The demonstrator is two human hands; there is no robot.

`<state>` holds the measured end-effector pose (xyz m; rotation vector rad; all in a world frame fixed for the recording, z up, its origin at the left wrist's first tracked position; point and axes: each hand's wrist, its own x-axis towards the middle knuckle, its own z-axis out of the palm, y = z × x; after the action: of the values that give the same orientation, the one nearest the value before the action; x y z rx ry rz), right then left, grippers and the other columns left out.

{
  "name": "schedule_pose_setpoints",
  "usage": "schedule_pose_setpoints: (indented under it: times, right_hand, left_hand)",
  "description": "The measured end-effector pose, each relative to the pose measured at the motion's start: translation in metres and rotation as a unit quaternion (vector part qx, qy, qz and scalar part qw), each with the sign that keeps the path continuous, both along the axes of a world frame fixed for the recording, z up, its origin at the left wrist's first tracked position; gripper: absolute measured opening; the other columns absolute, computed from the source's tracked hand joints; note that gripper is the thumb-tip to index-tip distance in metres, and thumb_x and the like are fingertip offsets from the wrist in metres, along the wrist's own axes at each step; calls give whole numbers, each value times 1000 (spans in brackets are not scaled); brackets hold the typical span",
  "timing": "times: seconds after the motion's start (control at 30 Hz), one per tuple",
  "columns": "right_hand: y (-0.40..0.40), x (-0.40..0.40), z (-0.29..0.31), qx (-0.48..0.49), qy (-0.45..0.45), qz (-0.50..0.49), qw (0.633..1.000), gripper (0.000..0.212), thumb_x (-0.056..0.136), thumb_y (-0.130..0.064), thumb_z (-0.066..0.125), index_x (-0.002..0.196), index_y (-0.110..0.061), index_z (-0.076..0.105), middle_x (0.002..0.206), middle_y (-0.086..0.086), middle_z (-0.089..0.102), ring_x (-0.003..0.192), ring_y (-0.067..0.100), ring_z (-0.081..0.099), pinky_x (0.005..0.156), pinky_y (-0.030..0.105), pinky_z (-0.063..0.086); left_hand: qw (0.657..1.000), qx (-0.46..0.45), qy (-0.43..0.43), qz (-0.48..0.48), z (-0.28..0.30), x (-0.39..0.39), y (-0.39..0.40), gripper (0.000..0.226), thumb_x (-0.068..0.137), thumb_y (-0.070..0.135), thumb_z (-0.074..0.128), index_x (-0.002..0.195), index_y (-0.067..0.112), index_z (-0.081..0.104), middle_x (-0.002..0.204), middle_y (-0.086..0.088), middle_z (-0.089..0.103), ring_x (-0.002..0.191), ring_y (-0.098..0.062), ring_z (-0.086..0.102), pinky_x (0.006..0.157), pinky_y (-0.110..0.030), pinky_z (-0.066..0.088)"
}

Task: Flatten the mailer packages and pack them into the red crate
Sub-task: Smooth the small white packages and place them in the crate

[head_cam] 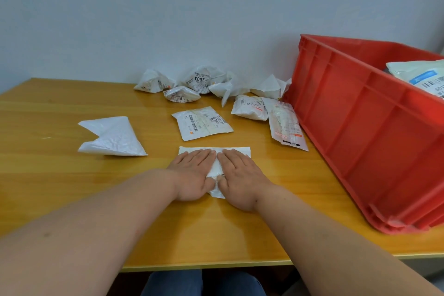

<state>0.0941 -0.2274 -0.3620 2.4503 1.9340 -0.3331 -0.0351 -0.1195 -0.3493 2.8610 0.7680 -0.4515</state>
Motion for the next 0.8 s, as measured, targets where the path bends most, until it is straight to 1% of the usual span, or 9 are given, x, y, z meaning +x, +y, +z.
schedule_pose_setpoints:
  times: [0.1,0.17,0.23,0.3,0.4,0.5,0.6,0.7,0.8]
  right_hand:
    - [0,-2,4,-12,6,-5,1000,80,90,-53,12,158,-15,-2,166,4,-7,152,18,-11,124,40,-3]
    - [0,-3,4,-16,7,-9,1000,86,82,-55,8,158,-15,-2,166,4,-7,152,18,-11,124,39,-4]
    - [0,-3,4,-13,4,-9,1000,81,90,-56,12,158,-15,-2,166,3,-7,152,18,-12,124,39,-5]
    - [-1,-4,3,-7,5,-9,1000,72,100,-52,19,159,-16,-2,166,3,-8,152,18,-12,123,38,-6]
    - [-2,-5,3,-7,3,-12,1000,78,92,-54,13,159,-16,-2,166,3,-8,152,17,-12,123,37,-6]
    - [0,-3,4,-5,14,-13,1000,69,101,-48,24,159,-16,0,167,2,-6,152,17,-10,124,37,-4]
    - [2,0,12,-6,32,-21,999,68,102,-47,33,159,-19,7,166,0,3,152,17,-2,124,37,3]
    - [3,2,22,-6,11,-35,999,71,96,-56,42,155,-23,21,159,0,23,146,22,18,119,42,19]
    - [0,0,29,5,-25,-55,998,75,91,-68,40,153,-29,23,148,4,34,137,27,29,112,45,25]
  left_hand:
    - [1000,0,-4,0,0,1,0,67,103,43,22,154,20,-15,163,3,-18,149,-14,-15,121,-37,-8]
    - [1000,0,-5,0,0,1,0,67,104,42,22,154,20,-15,163,3,-18,149,-14,-15,121,-37,-8]
    - [1000,2,-8,0,0,0,-1,67,104,42,23,155,20,-15,163,3,-18,149,-14,-15,121,-37,-9]
    - [1000,5,-11,-3,-1,-1,-1,68,104,43,22,154,20,-15,162,2,-19,149,-14,-15,121,-37,-9]
    - [1000,10,-14,-6,-3,-2,-1,69,103,46,23,154,20,-16,162,2,-19,149,-14,-15,121,-37,-10]
    - [1000,7,-8,-3,0,-3,-2,70,103,50,22,155,20,-15,163,3,-18,150,-14,-14,121,-36,-9]
    - [1000,-4,2,0,8,0,1,71,103,52,25,155,23,-13,163,6,-15,150,-13,-11,121,-34,-6]
    - [1000,-7,0,8,14,3,6,72,102,50,34,156,25,-6,164,7,-10,151,-16,-7,122,-37,0]
    - [999,12,-17,36,19,3,8,67,100,42,41,156,30,6,164,5,-1,150,-23,-1,122,-41,8]
